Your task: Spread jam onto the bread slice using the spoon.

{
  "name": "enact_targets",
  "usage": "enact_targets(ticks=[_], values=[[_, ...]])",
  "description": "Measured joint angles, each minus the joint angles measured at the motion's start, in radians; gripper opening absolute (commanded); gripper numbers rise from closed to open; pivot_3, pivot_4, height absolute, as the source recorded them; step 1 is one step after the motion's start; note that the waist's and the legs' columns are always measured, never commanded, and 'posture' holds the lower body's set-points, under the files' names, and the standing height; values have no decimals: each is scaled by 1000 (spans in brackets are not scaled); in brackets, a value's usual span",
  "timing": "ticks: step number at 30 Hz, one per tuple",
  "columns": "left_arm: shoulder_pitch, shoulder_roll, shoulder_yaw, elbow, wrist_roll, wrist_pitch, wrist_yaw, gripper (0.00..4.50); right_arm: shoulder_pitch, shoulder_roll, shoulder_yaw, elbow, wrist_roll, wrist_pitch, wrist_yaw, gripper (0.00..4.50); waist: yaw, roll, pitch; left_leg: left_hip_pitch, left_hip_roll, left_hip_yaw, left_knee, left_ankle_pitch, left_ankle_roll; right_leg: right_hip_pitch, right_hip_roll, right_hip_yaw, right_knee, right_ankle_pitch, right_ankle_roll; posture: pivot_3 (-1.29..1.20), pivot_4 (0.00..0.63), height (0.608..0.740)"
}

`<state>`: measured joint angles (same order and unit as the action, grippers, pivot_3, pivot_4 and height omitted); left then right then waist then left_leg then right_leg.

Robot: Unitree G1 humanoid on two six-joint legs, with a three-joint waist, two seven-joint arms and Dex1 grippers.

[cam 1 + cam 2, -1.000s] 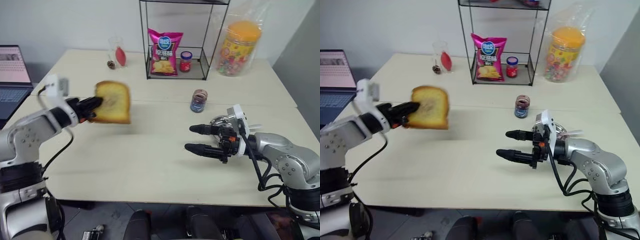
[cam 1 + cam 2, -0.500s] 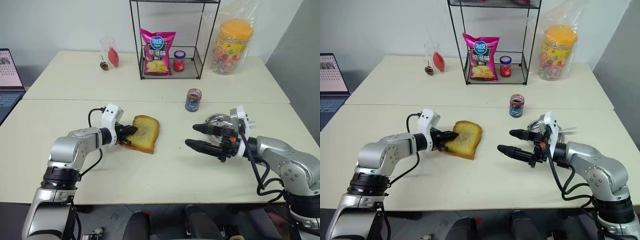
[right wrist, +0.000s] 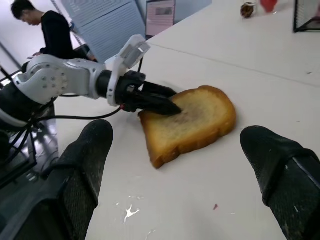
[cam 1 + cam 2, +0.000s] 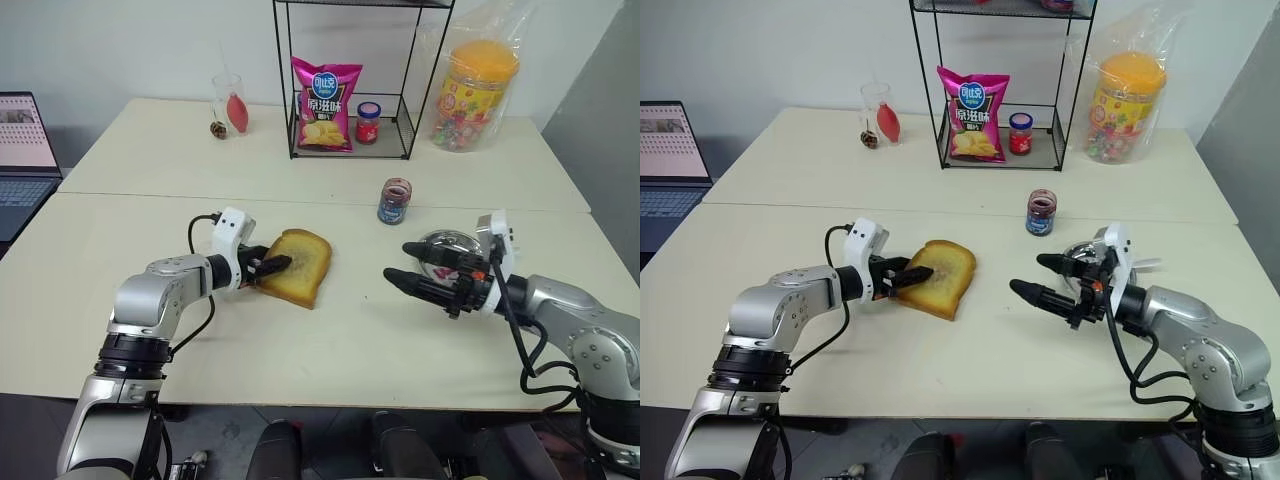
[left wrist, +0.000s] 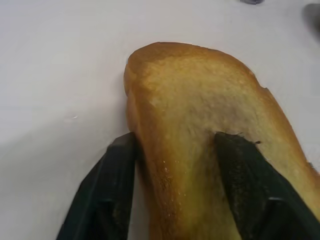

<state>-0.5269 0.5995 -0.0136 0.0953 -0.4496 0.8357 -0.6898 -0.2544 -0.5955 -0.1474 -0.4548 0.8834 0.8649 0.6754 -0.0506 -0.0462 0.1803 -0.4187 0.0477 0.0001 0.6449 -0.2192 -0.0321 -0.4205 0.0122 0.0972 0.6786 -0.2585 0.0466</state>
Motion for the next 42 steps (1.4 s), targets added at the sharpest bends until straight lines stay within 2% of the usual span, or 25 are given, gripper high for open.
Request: enact_targets(ticks=[5, 10, 14, 17, 23, 26, 29, 32, 37, 42], values=[[-2, -15, -8, -11, -8, 30, -14, 4392, 17, -7, -22, 9, -9, -19, -6, 4500, 0, 0, 0, 1, 0, 0, 0, 0, 0, 0, 0, 0, 0, 0, 0, 0, 150, 740], [-2, 23, -24, -6, 25, 27, -26, 4448, 35, -21, -62, 33, -18, -31, -18, 4500, -1, 0, 0, 1, 0, 0, 0, 0, 0, 0, 0, 0, 1, 0, 0, 0, 150, 740], [5, 171, -12, -29, 39, 26, -89, 4448, 60, -29, -213, 66, 13, -25, -89, 4500, -3, 0, 0, 0, 0, 0, -1, 0, 0, 0, 0, 0, 0, 0, -1, 0, 150, 740], [4, 217, 18, -54, 39, 13, -125, 4448, 97, -32, -276, 69, 26, -24, -123, 4500, -2, 0, 0, 1, 0, 0, -1, 0, 0, 0, 0, 0, 0, -1, -1, 0, 150, 740], [-79, 211, 11, -159, 26, -153, -258, 4448, 129, 99, -422, 159, 121, 2, -344, 4500, 12, 1, 0, 1, -1, 3, 0, 0, 0, 1, -1, 2, 0, 1, 1, 0, 150, 740], [-119, 164, -62, -200, 38, -228, -316, 4448, 89, 184, -506, 265, 219, 20, -498, 4500, 11, 3, -1, 2, -1, 3, 1, 0, 0, 2, -1, 2, 0, 1, 1, 0, 150, 740], [-131, 112, -141, -212, 48, -278, -370, 4448, 70, 217, -536, 359, 270, 33, -598, 4500, 10, 5, 0, 1, 0, 3, 0, 0, 0, 1, 0, 3, 0, 1, 1, 0, 150, 740], [-164, 78, -158, -204, 57, -312, -397, 4448, 30, 224, -550, 452, 294, 34, -664, 4500, -1, 8, 1, 1, 0, 3, -1, 0, 0, 0, 1, 3, 0, 0, 1, 0, 150, 740], [-181, 56, -165, -189, 67, -347, -421, 4448, -22, 228, -557, 536, 307, 20, -695, 4500, -10, 11, 0, 2, 0, 3, -1, 0, 0, 0, 1, 3, 0, 0, 1, 0, 150, 740], [-180, 45, -176, -162, 75, -370, -443, 4448, -69, 239, -522, 633, 258, -30, -654, 4500, -9, 12, 0, 2, 0, 3, 0, 0, 1, 0, 1, 3, 0, 0, 1, 0, 150, 740]])
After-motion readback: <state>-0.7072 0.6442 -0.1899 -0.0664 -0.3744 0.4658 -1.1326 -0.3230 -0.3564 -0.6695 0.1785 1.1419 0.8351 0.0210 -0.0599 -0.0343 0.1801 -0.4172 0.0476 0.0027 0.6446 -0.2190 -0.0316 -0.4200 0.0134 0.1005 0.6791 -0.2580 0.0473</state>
